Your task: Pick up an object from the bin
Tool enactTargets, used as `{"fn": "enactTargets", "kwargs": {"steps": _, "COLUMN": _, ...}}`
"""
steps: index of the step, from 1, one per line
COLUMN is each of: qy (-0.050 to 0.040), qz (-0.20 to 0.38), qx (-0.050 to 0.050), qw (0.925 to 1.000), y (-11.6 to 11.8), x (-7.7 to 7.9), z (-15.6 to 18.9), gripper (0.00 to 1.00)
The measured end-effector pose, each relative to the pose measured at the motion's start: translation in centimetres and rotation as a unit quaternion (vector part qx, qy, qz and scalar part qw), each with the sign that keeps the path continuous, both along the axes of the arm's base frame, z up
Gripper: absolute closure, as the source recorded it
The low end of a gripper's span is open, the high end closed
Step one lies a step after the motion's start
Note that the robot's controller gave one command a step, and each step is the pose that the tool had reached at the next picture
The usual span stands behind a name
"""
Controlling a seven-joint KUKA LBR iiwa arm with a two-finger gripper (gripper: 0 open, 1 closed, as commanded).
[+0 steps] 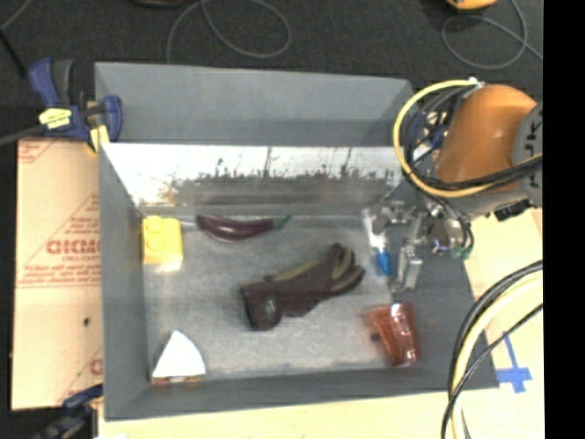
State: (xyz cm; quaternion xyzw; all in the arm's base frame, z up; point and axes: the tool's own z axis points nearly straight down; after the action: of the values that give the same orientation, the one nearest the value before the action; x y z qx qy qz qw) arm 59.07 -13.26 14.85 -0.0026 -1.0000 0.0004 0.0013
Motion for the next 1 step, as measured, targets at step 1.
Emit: {"fn": "enactTargets", "kwargs": {"steps": 1, "qy": -0.0035, "qz": 0.002, "qx": -0.001, "qw": 1.0, "y": 0.06, "x": 0.14, "z": 0.49, "gripper": 0.0}}
